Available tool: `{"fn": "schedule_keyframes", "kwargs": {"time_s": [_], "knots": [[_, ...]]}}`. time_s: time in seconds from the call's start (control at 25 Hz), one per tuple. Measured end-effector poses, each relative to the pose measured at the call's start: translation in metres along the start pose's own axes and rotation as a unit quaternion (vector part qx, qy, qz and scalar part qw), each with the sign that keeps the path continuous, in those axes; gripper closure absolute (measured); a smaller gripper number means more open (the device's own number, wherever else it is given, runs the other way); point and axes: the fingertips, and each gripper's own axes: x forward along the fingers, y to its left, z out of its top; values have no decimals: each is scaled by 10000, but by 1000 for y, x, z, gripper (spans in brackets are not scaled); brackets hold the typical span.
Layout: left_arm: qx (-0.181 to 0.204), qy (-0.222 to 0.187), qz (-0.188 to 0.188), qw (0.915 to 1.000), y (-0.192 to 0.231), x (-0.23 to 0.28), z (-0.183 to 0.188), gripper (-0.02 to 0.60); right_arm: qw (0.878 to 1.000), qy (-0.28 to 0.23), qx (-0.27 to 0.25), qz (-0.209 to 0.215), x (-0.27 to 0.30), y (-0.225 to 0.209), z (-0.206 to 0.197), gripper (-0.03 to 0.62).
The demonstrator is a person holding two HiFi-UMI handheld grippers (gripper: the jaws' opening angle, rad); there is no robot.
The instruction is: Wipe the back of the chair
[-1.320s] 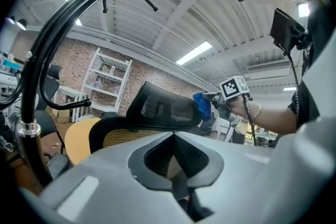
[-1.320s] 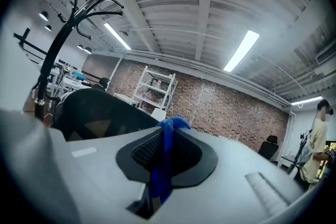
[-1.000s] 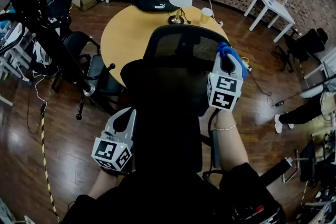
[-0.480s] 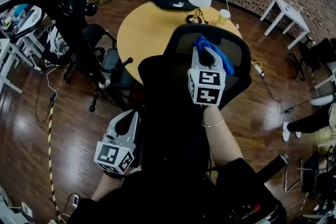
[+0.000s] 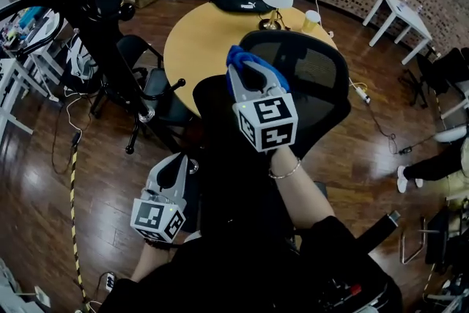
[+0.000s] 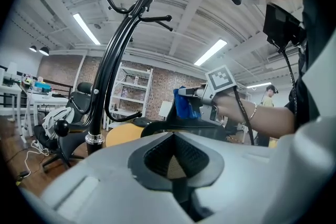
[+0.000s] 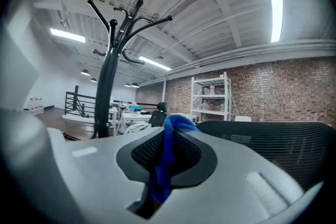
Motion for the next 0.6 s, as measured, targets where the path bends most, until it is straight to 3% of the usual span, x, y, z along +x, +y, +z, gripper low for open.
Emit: {"fn": "schedule_keyframes", "kwargs": {"time_s": [0.12, 0.28, 0.4, 0.6], "knots": [[-104, -105, 38, 9999, 2, 2, 4, 574, 9980, -412, -103, 471, -18, 24, 18, 560], [-121, -113, -183, 9997, -8, 18, 1, 574, 9947, -829, -583, 190, -71, 14, 43, 560], [14, -30, -309, 9995, -16, 34, -5, 574, 9917, -931, -813, -343, -116, -22, 54, 560], [-12, -12, -275, 9996, -24, 38, -10, 574, 9795, -395, -722, -1837, -182, -114, 20, 560]]}}
